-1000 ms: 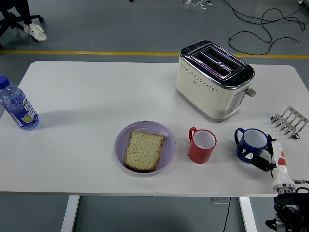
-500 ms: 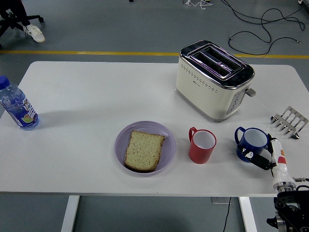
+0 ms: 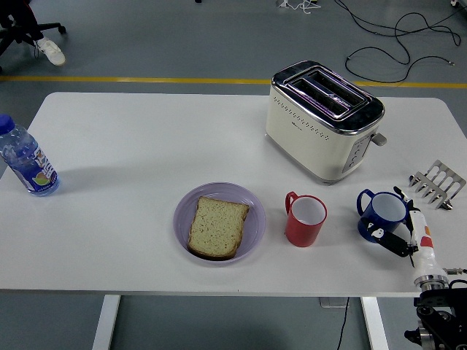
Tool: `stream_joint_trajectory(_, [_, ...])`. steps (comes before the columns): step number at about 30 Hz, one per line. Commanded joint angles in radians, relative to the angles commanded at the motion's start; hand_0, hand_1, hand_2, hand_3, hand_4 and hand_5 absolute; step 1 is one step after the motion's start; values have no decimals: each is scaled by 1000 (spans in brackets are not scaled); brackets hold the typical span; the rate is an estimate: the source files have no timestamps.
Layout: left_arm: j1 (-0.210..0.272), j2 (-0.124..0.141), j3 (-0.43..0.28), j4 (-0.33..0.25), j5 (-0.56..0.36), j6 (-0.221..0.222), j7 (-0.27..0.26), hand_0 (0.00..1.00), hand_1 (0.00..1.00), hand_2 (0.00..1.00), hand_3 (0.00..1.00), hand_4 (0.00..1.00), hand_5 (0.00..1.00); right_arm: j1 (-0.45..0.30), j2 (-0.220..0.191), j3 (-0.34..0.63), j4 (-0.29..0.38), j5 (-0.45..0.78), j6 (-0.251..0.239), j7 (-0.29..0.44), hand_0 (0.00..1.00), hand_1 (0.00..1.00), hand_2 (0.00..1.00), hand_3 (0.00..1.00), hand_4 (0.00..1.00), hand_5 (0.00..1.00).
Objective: Pick up the cup,pour liquid into bread,place the cup on the desk
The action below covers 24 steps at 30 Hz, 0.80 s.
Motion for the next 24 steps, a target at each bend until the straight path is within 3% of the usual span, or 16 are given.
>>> stream_joint_trajectory(12, [-4, 0, 1, 0, 8, -3, -1, 653, 686, 703, 587, 289, 893, -33, -14, 41, 85, -61, -22, -7, 781, 765, 921, 986, 953, 164])
stream_joint_trajectory(17, [-4, 0, -3, 0, 13, -3, -1, 653, 686, 703, 587, 289, 893, -64, -23, 67, 194, -91, -36, -16, 781, 765, 921, 986, 953, 164])
stream_joint_trajectory(24, [-5, 0, -6, 0, 16, -2, -2, 653, 687, 703, 587, 288, 892, -108, -52, 93, 431, -140, -78, -54, 802, 775, 918, 964, 955, 161])
